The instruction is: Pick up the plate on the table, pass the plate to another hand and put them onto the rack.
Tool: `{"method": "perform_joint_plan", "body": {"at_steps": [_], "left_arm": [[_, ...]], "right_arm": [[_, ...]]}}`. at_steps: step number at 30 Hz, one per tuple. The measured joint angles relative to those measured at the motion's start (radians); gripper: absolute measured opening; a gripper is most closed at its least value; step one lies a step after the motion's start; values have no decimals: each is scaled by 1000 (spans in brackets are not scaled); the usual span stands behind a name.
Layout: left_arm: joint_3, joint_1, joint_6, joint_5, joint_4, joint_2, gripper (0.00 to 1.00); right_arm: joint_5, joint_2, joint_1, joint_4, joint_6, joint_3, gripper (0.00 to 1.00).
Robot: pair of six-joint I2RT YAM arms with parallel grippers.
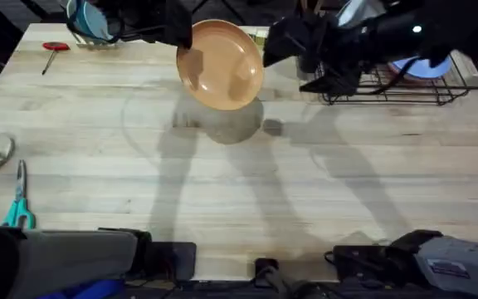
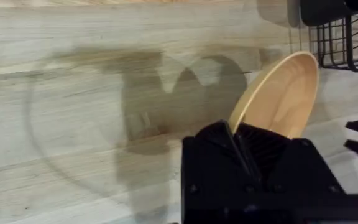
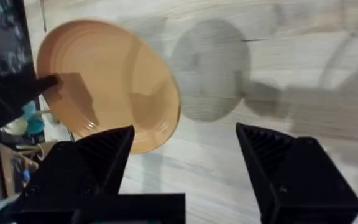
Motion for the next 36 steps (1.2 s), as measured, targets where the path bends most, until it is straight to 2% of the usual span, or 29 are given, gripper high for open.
{"method": "perform_joint_plan", "body": {"at_steps": [7, 16, 20, 25, 30, 36], "left_arm": [[0, 0, 0, 0, 0, 0, 41], [0, 0, 0, 0, 0, 0, 41], [0, 0, 0, 0, 0, 0, 41], [0, 0, 0, 0, 0, 0, 41], [0, 0, 0, 0, 0, 0, 40], [0, 0, 0, 0, 0, 0, 41]], "right_arm": [[0, 59, 61, 62, -37, 0, 993], [0, 160, 66, 99, -51, 0, 960], [0, 172, 66, 107, -52, 0, 888], [0, 172, 66, 113, -53, 0, 672], [0, 172, 66, 125, -55, 0, 511], [0, 172, 70, 157, -55, 0, 445]]}}
